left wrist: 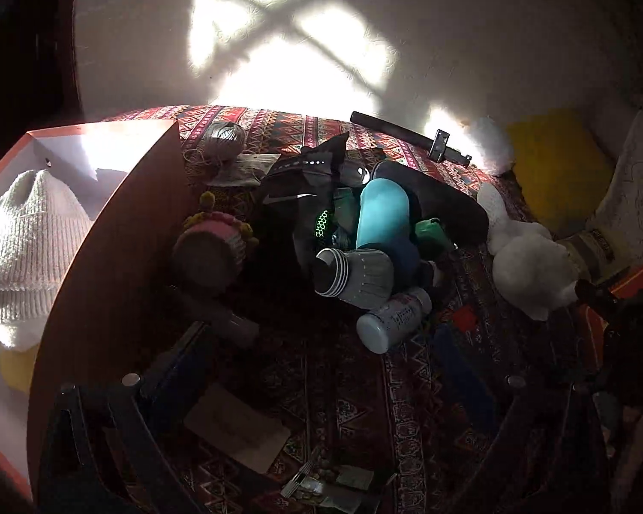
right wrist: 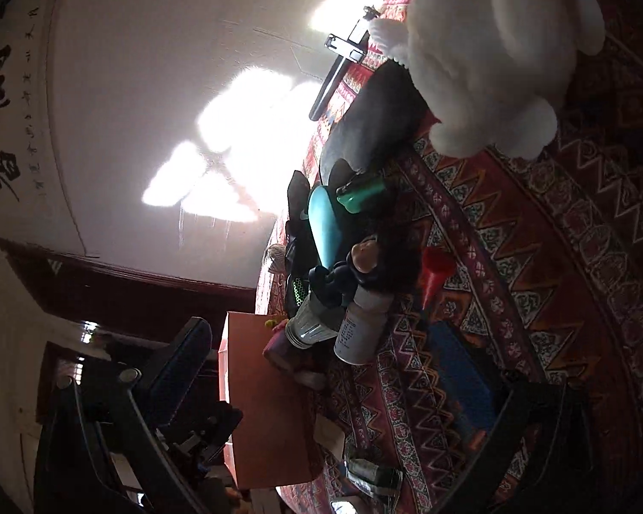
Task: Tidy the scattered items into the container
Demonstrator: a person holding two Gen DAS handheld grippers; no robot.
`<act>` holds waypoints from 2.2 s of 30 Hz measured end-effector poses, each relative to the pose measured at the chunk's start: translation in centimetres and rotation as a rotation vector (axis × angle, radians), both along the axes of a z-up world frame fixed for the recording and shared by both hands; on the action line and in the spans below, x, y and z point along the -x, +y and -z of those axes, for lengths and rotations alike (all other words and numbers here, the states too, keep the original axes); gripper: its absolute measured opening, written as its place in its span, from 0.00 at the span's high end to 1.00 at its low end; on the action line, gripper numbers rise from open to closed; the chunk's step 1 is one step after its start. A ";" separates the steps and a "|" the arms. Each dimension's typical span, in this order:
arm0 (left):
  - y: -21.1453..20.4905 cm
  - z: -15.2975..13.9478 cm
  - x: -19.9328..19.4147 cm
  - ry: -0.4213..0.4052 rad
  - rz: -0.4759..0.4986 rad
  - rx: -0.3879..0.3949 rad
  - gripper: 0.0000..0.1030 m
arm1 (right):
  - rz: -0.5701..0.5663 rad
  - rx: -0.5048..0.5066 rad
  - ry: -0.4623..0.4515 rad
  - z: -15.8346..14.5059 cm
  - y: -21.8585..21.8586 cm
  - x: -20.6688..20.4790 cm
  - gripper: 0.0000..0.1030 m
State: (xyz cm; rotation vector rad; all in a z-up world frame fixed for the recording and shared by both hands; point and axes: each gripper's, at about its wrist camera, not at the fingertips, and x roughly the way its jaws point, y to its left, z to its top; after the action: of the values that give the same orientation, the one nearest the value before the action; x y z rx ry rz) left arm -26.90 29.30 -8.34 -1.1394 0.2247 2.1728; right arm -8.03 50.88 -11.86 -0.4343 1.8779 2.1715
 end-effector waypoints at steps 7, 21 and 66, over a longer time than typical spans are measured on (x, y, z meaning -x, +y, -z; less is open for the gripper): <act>5.3 2.5 -0.3 0.211 0.030 0.185 0.00 | -0.109 0.096 -0.029 3.1 0.0 5.0 0.12; 11.1 7.6 1.4 0.267 0.091 0.275 0.03 | -0.136 0.167 -0.125 7.6 0.2 11.0 0.21; -25.3 -9.2 8.6 0.219 -0.319 -0.205 0.31 | -0.450 -0.366 0.075 -8.5 -23.3 20.5 0.57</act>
State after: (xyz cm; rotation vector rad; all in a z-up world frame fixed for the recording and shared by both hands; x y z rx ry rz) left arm -35.47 3.99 0.84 -0.8688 -0.0922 2.5354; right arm -28.49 27.55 -3.40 -0.7643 1.4670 2.7827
